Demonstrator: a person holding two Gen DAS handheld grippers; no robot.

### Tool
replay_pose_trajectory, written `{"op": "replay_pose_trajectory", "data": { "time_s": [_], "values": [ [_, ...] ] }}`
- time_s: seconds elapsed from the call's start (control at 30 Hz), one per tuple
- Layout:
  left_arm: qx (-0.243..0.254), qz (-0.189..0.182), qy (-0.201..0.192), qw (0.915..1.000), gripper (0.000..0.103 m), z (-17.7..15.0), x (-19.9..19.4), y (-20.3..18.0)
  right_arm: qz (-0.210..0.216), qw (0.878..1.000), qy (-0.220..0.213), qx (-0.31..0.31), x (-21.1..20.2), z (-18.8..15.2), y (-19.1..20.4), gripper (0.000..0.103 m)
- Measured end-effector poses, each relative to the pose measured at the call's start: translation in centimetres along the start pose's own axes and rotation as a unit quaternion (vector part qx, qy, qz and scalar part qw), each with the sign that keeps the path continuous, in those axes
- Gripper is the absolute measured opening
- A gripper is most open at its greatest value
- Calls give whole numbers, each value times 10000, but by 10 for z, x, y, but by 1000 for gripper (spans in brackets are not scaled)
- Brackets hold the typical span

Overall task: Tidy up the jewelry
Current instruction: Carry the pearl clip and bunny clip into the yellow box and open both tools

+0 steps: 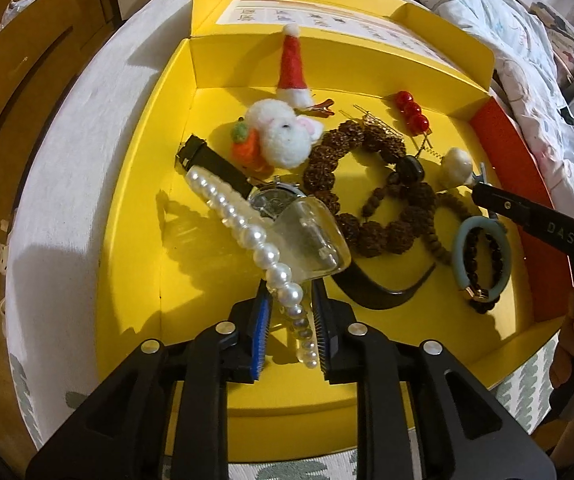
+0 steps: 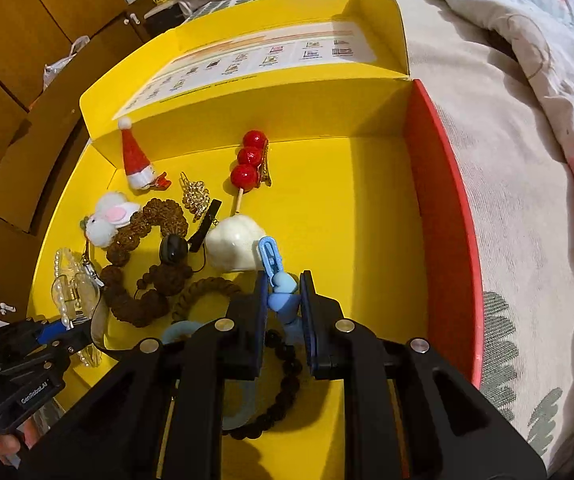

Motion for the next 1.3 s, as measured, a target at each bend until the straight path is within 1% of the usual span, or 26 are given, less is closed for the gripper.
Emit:
{"op": "replay_pose_trajectory", "data": {
  "time_s": [0.07,0.13,0.23,0.4,0.47,0.53,0.57,0.63,0.77,1.0,1.07,1.1,1.13,1.27,1.3],
  "values": [
    [-19,14,-5,10000,23,1,0,1,-8,10000,-43,10,-2,1,0,18],
    [-46,-11,11,10000,27,0,1,2,20,10000,-63,-1,-4,0,1,20],
    [-38,-12,7,10000,34,-1,0,1,12,10000,-76,-7,-6,0,1,20],
    [-113,-52,1,9999,36,1,-1,4,-30,9999,-121,11,-10,1,1,21],
    [-139,-67,-41,9999,40,3,-2,4,-30,9999,-150,16,-13,1,0,22],
    [-151,-88,-122,9998,48,5,-7,5,-61,9999,-158,9,-16,0,-2,22],
    [-162,-120,-143,9997,48,6,-9,5,-78,9998,-171,6,-17,0,-2,23],
    [-166,-176,-195,9995,54,7,-13,4,-70,9998,-185,22,-21,-1,-4,23],
    [-77,-176,-329,9993,54,8,-22,1,-54,9997,-240,25,-29,-2,-3,23],
    [-76,-225,-464,9986,54,13,-28,-5,-76,9991,-404,-49,-47,-3,1,23],
    [-42,-230,-558,9982,54,11,-36,-5,-102,9988,-470,-50,-54,-4,1,23],
    [-22,-219,-613,9979,55,11,-39,-7,-97,9987,-491,-52,-57,-4,1,23],
    [-3,-215,-669,9975,58,11,-42,-8,-87,9987,-505,-53,-60,-4,1,23],
    [46,-234,-831,9963,62,9,-55,-12,-107,9984,-550,-105,-72,-8,2,23],
    [80,-206,-882,9959,65,8,-58,-13,-104,9983,-563,-139,-74,-9,3,23]
  ]
}}
Point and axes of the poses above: each gripper's, at about its wrist camera, not at the fingertips, and x roughly the way its jaws point, y to its left, z to its top, the point moved 4 cm from there along x, roughly the way its jaws point, and after that the axes turned 11 degrees about -z, right-handed, at the moved point
